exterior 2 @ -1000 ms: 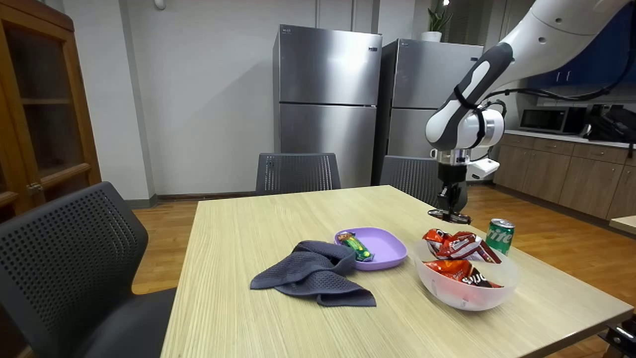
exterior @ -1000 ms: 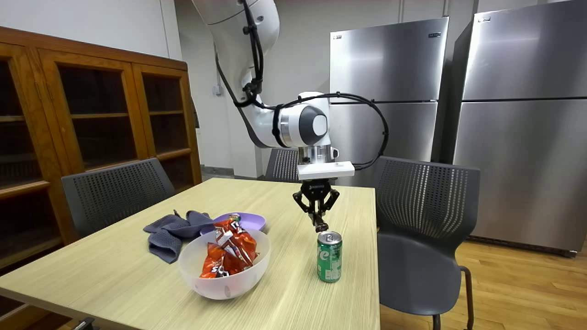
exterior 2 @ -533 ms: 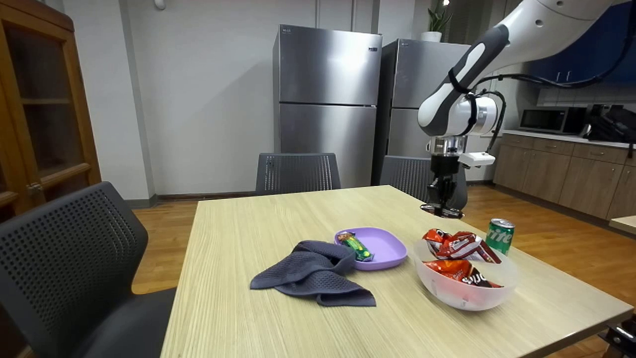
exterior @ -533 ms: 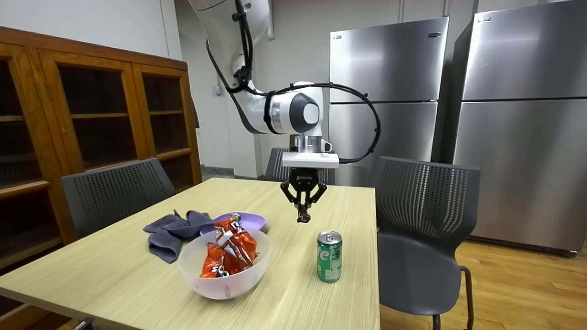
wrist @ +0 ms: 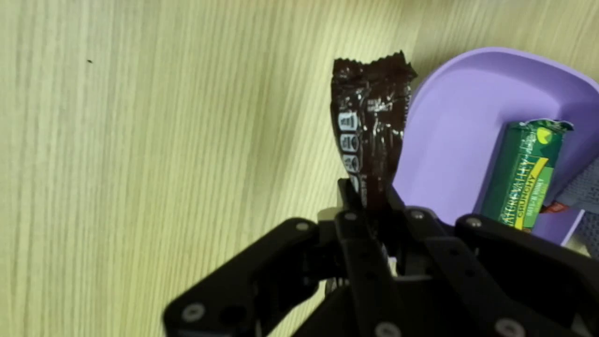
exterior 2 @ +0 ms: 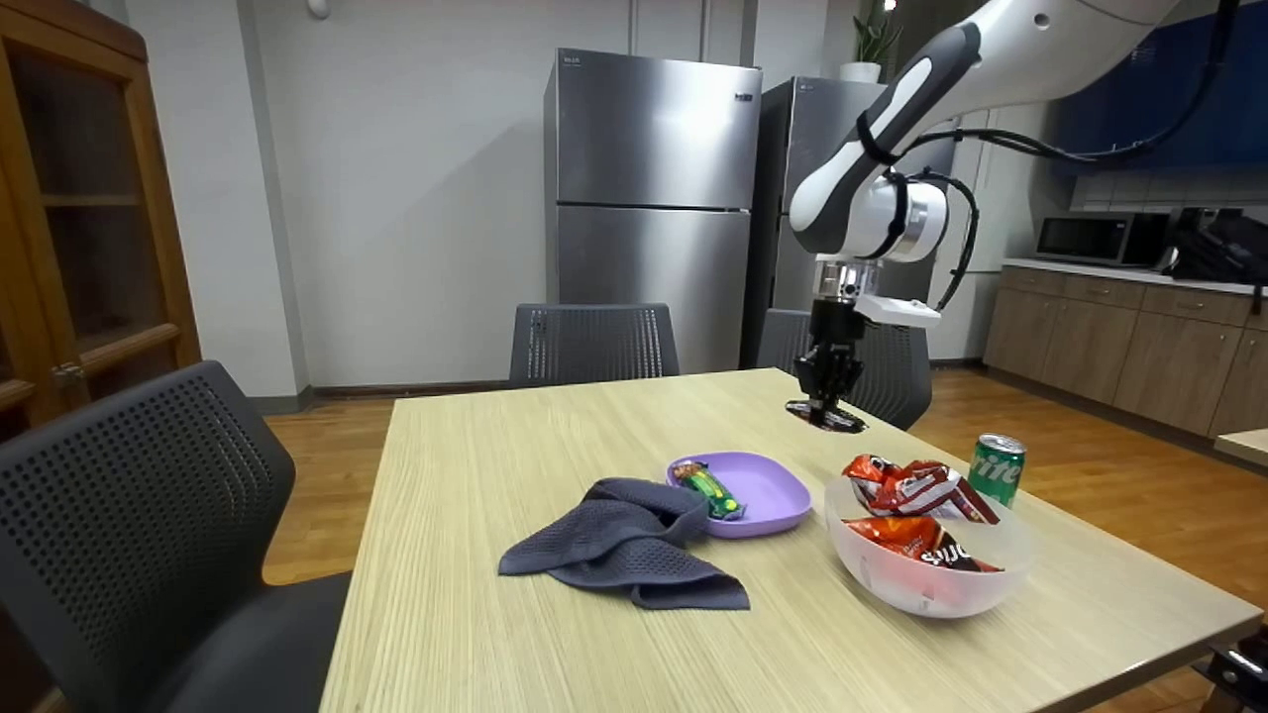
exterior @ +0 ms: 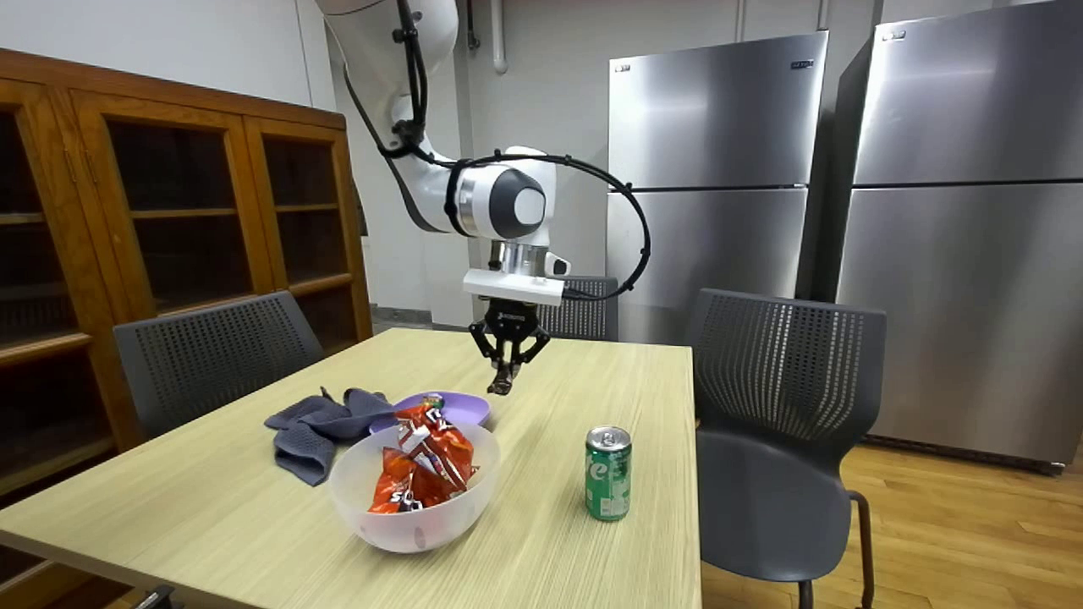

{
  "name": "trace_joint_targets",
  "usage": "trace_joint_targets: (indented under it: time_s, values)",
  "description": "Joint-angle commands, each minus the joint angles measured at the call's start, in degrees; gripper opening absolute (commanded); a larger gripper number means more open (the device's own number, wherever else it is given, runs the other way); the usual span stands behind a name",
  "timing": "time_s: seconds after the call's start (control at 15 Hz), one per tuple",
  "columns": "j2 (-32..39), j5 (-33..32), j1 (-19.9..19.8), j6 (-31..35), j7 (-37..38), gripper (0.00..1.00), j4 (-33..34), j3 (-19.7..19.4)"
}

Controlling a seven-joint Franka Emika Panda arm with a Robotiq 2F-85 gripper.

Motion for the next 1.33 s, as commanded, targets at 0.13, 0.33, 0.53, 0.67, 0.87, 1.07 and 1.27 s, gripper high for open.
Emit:
trace_joint_targets:
  time_s: [0.13, 0.33, 0.53, 0.67, 0.87, 1.07, 1.27]
  values:
    - [-2.7, 4.0, 1.7, 0.5, 5.0, 0.03, -2.7, 1.6]
    - [-2.8, 5.2, 2.9, 0.6, 6.7, 0.03, -3.0, 1.9]
    - [-2.5, 5.8, 3.5, 0.4, 8.2, 0.03, -2.7, 1.8]
    - [-2.3, 5.9, 4.0, 0.4, 9.4, 0.03, -2.6, 1.6]
    - [-1.8, 5.7, 4.9, 0.8, 11.3, 0.03, -2.3, 1.5]
    - [-1.3, 5.4, 6.0, 0.9, 13.0, 0.03, -1.7, 1.5]
    - [-0.7, 5.1, 7.2, 0.6, 14.9, 0.03, -0.9, 1.3]
